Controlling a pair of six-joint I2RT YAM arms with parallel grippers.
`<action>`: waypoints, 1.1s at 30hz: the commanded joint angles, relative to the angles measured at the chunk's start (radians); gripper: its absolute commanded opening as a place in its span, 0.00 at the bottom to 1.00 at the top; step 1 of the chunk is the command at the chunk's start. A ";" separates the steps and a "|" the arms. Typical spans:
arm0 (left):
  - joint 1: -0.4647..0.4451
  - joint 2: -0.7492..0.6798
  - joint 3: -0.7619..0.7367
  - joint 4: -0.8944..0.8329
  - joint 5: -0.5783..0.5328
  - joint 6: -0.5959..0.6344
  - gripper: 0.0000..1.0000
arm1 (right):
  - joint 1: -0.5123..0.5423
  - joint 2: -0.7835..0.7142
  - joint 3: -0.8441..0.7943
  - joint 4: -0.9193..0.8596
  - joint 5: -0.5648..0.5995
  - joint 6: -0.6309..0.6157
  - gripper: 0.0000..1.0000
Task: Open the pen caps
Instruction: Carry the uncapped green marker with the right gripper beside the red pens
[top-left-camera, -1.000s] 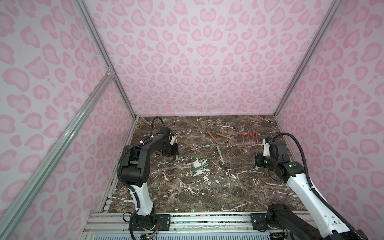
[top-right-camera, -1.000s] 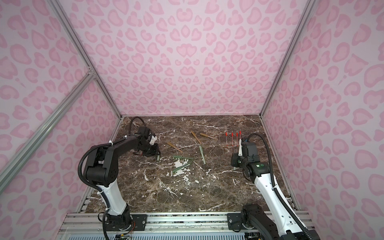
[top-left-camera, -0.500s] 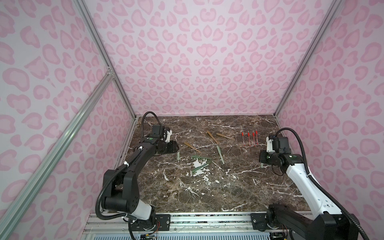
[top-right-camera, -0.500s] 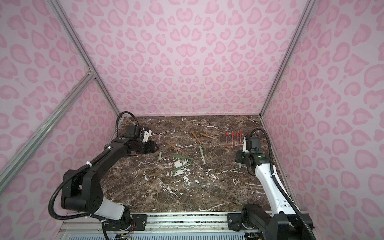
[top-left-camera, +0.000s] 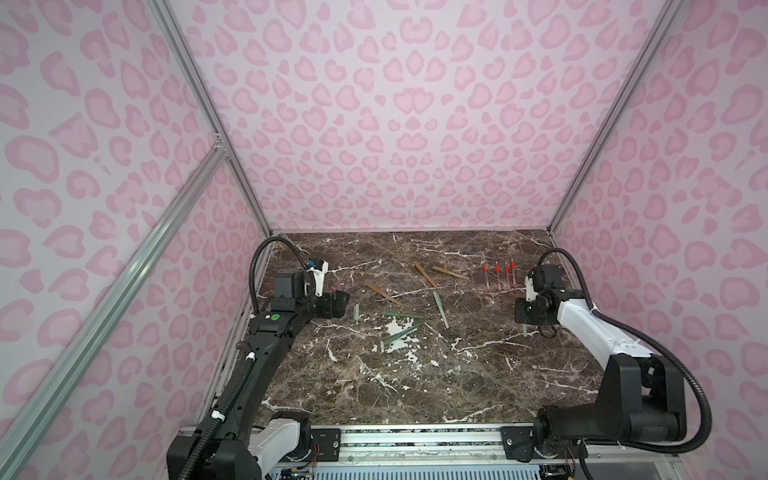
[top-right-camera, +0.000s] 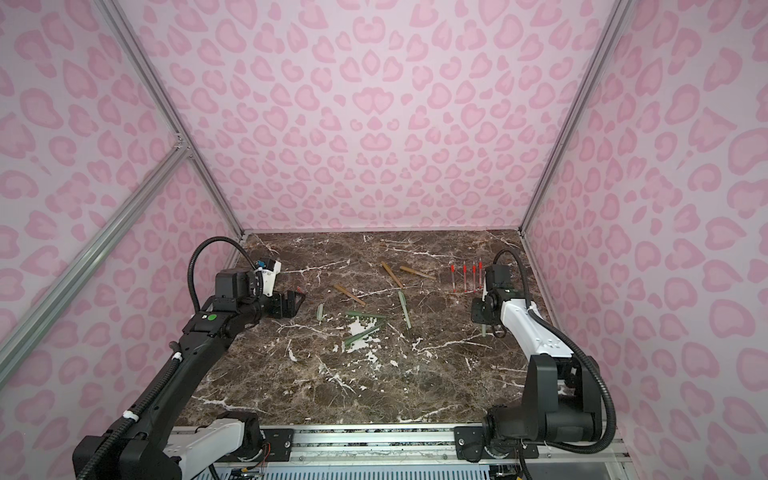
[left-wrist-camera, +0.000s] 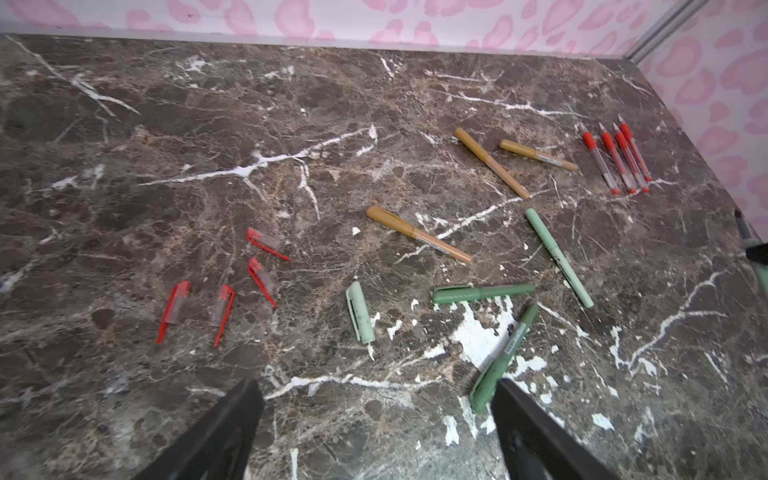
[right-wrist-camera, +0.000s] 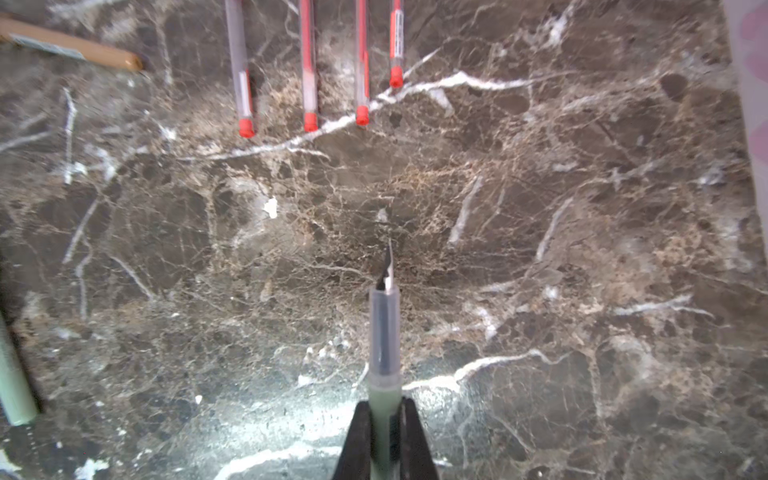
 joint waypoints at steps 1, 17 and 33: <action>0.021 -0.018 -0.005 0.052 0.022 0.011 0.95 | -0.001 0.059 0.022 0.012 0.024 -0.033 0.00; 0.076 -0.032 -0.001 0.056 0.044 -0.002 1.00 | -0.001 0.273 0.074 0.021 0.059 -0.045 0.03; 0.094 -0.031 0.003 0.056 0.048 -0.009 1.00 | 0.005 0.259 0.065 0.022 0.064 -0.034 0.28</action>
